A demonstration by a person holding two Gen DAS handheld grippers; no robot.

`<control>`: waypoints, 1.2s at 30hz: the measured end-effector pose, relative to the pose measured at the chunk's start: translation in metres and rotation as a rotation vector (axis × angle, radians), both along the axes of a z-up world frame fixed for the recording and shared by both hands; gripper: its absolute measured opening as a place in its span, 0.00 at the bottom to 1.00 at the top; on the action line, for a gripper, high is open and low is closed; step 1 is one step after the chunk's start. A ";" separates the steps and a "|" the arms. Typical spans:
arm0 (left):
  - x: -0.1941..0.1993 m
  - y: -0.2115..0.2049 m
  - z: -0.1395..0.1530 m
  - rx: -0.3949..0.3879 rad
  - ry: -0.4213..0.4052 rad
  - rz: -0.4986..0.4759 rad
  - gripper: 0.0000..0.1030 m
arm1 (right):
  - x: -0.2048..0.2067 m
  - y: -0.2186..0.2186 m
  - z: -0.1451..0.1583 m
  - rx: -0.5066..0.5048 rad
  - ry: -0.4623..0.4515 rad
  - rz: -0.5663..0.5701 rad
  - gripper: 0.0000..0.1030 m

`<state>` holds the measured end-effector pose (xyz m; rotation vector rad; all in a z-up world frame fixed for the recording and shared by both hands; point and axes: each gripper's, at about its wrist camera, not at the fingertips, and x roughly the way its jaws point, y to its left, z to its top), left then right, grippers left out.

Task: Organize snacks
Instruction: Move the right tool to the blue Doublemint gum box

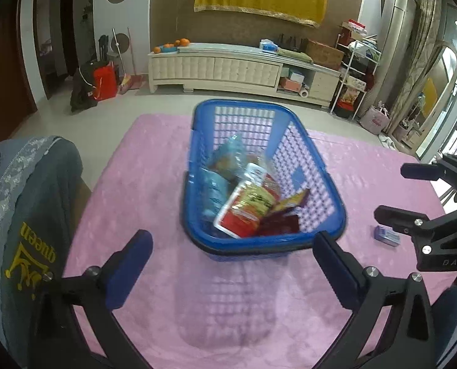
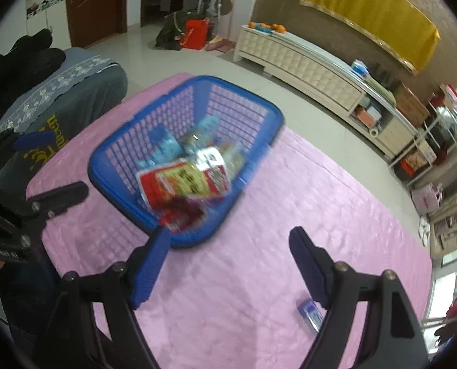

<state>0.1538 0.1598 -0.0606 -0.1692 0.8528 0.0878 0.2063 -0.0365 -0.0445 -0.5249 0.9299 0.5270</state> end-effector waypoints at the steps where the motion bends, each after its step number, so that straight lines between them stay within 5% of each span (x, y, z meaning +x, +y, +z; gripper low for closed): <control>1: 0.000 -0.007 -0.001 -0.007 0.003 0.001 1.00 | -0.001 -0.012 -0.001 0.003 0.001 -0.007 0.81; 16: -0.008 -0.110 -0.038 -0.071 0.003 0.006 1.00 | -0.016 -0.120 -0.037 0.027 -0.018 -0.089 0.92; 30: 0.020 -0.183 -0.085 -0.011 0.110 -0.096 1.00 | 0.013 -0.170 -0.103 0.113 0.084 -0.119 0.93; 36: 0.047 -0.201 -0.120 0.040 0.182 -0.111 1.00 | 0.026 -0.182 -0.127 0.112 0.057 -0.073 0.93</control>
